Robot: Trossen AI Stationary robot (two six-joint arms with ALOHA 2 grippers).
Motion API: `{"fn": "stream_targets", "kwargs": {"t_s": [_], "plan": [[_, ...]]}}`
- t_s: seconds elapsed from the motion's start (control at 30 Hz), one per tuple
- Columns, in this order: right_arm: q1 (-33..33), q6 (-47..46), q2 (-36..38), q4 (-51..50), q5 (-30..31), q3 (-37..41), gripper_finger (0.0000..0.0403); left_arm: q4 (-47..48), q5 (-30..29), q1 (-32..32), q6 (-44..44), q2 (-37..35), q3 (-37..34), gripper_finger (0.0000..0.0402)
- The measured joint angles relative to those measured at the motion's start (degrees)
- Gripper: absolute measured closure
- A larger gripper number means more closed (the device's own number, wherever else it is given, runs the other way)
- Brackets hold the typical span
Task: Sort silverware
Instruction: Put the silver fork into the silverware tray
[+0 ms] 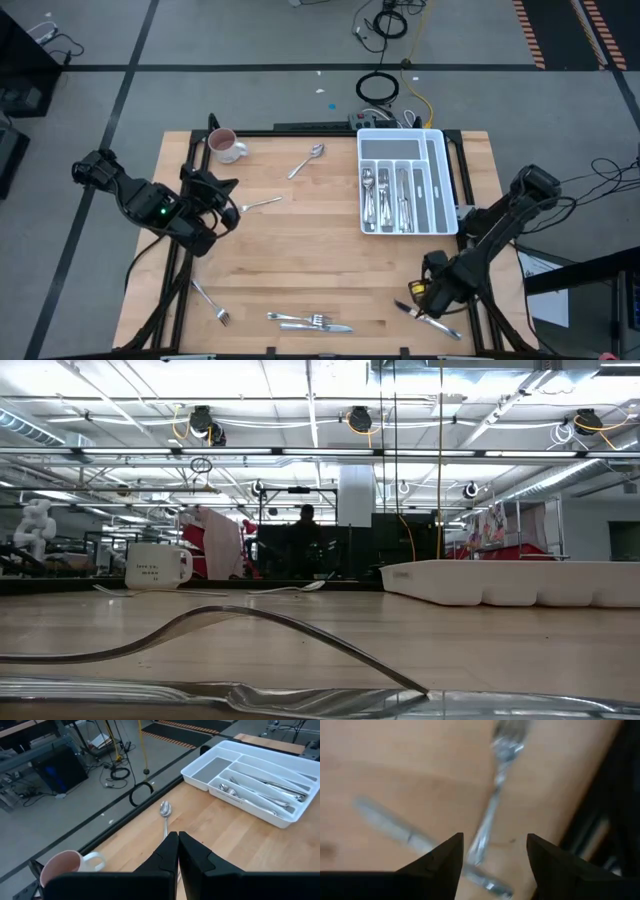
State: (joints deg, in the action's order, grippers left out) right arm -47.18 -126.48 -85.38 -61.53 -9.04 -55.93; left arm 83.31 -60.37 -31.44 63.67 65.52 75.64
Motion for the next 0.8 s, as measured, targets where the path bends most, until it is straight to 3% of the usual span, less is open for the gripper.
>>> {"fn": "stream_targets", "kwargs": {"t_s": [0.2, 0.47, 0.6, 0.8], "plan": [[2.6, -0.7, -0.7, -0.8, 0.4, 2.7, 0.0191, -0.3, 0.0, 0.5, -1.3, 0.0, 0.0, 0.0384], [4.7, -1.7, -0.7, 12.8, 0.1, 11.1, 0.0190, -0.3, 0.0, 0.7, -2.3, 0.0, 0.0, 0.0384], [5.3, -1.9, -0.7, 14.0, 0.3, 13.6, 0.0191, -0.2, 0.0, 0.7, -3.0, 0.0, 0.0, 0.0384], [5.6, -2.5, -0.5, 17.8, -0.1, 15.7, 0.0235, -0.2, 0.0, 1.5, -4.1, 0.0, 0.0, 0.0384]]}}
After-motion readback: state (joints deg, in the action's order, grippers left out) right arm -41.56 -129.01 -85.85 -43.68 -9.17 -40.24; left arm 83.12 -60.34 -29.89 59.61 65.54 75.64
